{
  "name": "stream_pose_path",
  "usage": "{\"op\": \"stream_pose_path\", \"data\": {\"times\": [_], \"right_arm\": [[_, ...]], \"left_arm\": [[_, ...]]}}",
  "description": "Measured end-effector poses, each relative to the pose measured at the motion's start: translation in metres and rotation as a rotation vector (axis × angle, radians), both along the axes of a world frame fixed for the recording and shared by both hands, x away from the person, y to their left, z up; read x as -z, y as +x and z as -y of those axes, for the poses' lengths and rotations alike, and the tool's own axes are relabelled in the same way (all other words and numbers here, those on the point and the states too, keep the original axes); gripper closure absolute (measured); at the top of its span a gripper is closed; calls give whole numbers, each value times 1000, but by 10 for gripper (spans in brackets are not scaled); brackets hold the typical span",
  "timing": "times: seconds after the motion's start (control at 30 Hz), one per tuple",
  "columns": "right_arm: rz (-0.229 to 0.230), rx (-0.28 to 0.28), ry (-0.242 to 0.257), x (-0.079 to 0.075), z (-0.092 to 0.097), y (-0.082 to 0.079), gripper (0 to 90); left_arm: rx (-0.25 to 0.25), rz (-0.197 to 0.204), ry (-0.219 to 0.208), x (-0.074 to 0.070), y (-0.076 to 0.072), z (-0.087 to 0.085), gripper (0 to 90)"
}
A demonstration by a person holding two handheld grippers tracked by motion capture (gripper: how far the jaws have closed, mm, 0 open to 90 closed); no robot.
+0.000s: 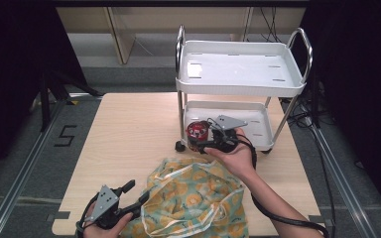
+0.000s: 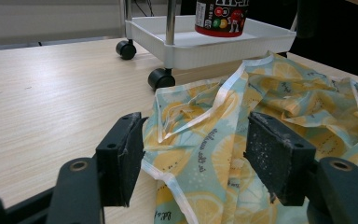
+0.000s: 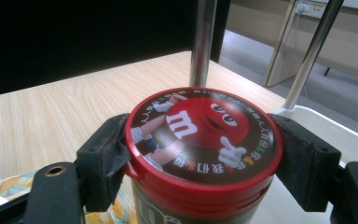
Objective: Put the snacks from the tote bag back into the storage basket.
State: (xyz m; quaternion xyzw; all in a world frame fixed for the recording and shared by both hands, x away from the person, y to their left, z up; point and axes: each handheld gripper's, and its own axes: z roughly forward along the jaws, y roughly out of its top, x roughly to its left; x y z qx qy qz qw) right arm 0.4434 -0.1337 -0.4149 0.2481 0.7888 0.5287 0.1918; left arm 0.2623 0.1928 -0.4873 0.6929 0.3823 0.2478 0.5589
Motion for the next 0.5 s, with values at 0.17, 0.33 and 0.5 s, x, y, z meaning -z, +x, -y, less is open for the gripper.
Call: {"op": "stream_pose_path", "data": {"times": [0.17, 0.33, 0.5], "right_arm": [[-20, -6, 20, -1, 0, 2, 265], [-18, 1, 1, -1, 2, 5, 265], [-3, 22, -3, -1, 3, 10, 265]], "left_arm": [[-1, 2, 0, 0, 0, -1, 363], [-1, 2, -2, 0, 0, -1, 363], [0, 2, 0, 0, 0, -1, 362]]}}
